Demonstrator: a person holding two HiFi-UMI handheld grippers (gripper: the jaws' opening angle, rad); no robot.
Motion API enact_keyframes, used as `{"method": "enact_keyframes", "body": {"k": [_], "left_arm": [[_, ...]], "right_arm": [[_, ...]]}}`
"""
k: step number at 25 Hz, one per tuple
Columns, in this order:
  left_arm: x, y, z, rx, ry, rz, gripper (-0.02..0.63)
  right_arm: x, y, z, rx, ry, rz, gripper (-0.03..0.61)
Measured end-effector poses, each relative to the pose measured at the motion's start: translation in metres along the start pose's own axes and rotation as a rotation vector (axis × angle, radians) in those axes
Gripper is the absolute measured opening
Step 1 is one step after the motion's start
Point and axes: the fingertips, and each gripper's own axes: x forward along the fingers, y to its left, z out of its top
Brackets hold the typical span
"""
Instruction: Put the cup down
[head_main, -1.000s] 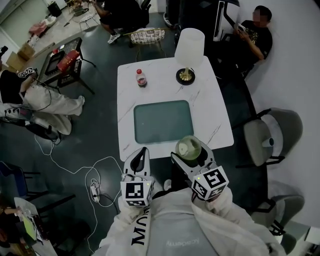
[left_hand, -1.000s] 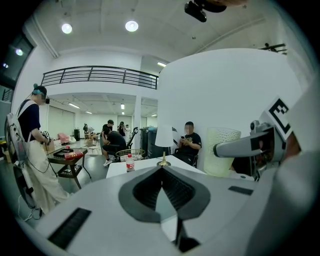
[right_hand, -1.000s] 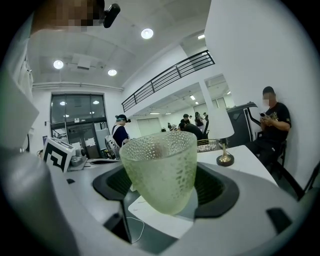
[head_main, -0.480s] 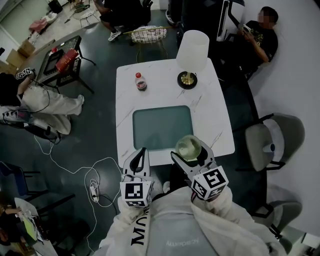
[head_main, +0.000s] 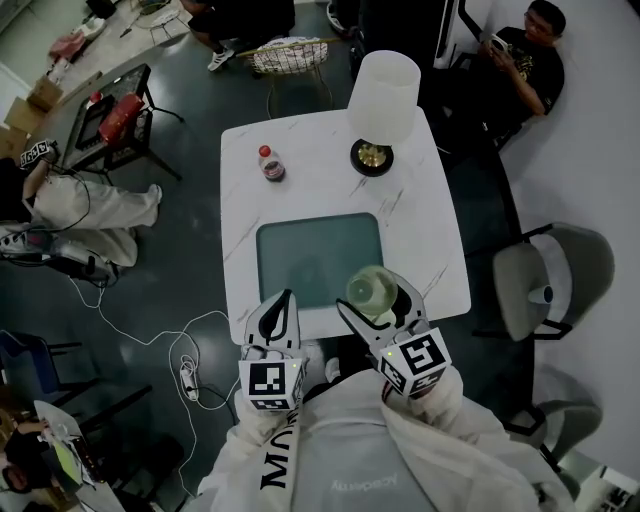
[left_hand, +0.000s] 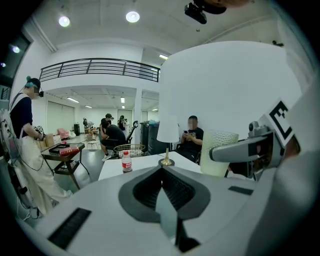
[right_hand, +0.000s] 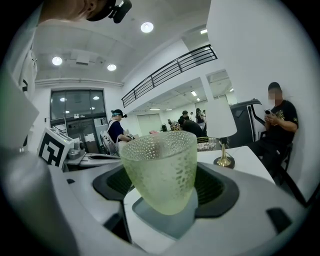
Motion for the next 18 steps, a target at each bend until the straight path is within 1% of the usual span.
{"method": "enact_keyframes", "body": {"k": [9, 18], "left_arm": [[0.04, 0.009, 0.002, -0.005, 0.017, -0.002, 0.011], [0.079, 0.019, -0.005, -0.015, 0.053, -0.006, 0.011]], "right_arm": [[0.028, -0.027, 0.0, 0.008, 0.023, 0.0, 0.38], [0.061, -0.052, -0.006, 0.012, 0.052, 0.001, 0.38]]}}
